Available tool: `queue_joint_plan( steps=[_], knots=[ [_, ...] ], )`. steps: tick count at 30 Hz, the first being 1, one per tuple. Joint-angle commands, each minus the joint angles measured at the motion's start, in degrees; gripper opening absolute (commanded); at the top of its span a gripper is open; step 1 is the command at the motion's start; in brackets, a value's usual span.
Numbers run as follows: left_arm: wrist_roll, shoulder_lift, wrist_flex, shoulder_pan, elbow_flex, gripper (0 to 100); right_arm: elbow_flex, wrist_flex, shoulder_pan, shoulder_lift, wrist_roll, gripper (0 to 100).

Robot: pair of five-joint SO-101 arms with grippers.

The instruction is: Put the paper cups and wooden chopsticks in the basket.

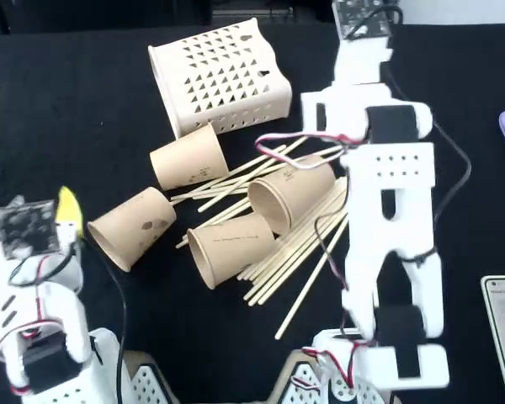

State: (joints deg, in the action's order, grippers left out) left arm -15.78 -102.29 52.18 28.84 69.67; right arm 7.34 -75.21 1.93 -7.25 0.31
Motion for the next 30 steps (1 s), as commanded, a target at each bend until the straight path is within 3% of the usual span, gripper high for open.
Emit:
queue_joint_plan(
  steps=[1,4,10,17,24,30],
  knots=[
    [3.16,8.44,-1.49,0.92,-11.91,22,3.03,3.96,-2.73,2.59,-0.18,17.8],
    [8.35,23.12,-0.97,-0.92,-21.32,22,2.77,6.59,-3.6,5.85,-0.53,17.8],
    [15.21,61.27,1.05,-12.09,-42.42,23,3.03,12.13,-3.34,10.07,-0.53,17.8],
    [26.37,97.76,3.6,-18.59,-72.66,28,1.19,25.05,-3.52,11.91,-0.44,17.8],
    [32.35,123.25,4.31,-21.05,-96.4,28,-0.75,44.75,-3.69,21.23,-0.35,17.4],
    [34.81,133.27,9.23,-22.81,-110.29,28,-0.57,48.35,-3.6,27.82,-0.18,17.4]
  ],
)
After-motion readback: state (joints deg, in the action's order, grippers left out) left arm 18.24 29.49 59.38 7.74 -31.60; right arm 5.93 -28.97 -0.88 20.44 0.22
